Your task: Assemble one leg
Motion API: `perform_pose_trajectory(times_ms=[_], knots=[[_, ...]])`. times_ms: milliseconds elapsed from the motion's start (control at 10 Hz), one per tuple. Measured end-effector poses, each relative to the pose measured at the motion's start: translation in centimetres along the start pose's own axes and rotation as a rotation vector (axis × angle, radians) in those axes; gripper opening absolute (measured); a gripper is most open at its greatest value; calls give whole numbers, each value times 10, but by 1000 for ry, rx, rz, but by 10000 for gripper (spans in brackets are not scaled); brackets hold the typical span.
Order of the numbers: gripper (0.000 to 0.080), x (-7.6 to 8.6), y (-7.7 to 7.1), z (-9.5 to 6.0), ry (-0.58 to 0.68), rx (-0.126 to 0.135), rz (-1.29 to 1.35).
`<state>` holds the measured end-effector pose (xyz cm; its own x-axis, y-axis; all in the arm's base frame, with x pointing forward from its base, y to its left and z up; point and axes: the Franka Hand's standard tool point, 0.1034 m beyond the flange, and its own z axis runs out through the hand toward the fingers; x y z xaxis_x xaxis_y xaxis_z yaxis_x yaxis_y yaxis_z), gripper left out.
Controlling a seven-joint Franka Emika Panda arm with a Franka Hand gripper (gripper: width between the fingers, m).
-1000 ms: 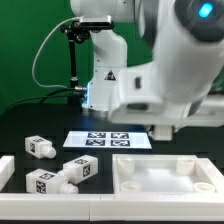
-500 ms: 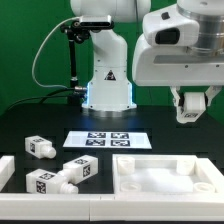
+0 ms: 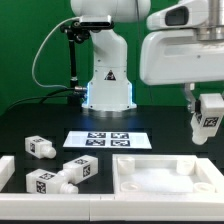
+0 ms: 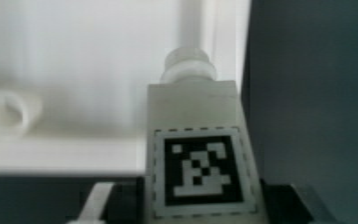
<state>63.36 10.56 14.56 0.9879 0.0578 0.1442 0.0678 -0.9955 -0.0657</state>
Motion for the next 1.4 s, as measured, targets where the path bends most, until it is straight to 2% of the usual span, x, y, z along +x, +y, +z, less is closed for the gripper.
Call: perform_pose_trajectory(times_ms=[100,200,400,500,600,700,900,1000,1400], knots=[[287,10,1,-1,142,-11,-4],[287,7,1,1,201,-18,-8],[287,13,5,0,348,-32,-10],[287,10,8,2,428,-45,-25],[287,-6,13,19,461,-62,-40],[287,-10,12,29,440,-63,-41],[287,-2,14,28,462,-64,-40],[287,-1,13,36,459,-66,-42],[287,-7,-2,49,441,-60,-61]])
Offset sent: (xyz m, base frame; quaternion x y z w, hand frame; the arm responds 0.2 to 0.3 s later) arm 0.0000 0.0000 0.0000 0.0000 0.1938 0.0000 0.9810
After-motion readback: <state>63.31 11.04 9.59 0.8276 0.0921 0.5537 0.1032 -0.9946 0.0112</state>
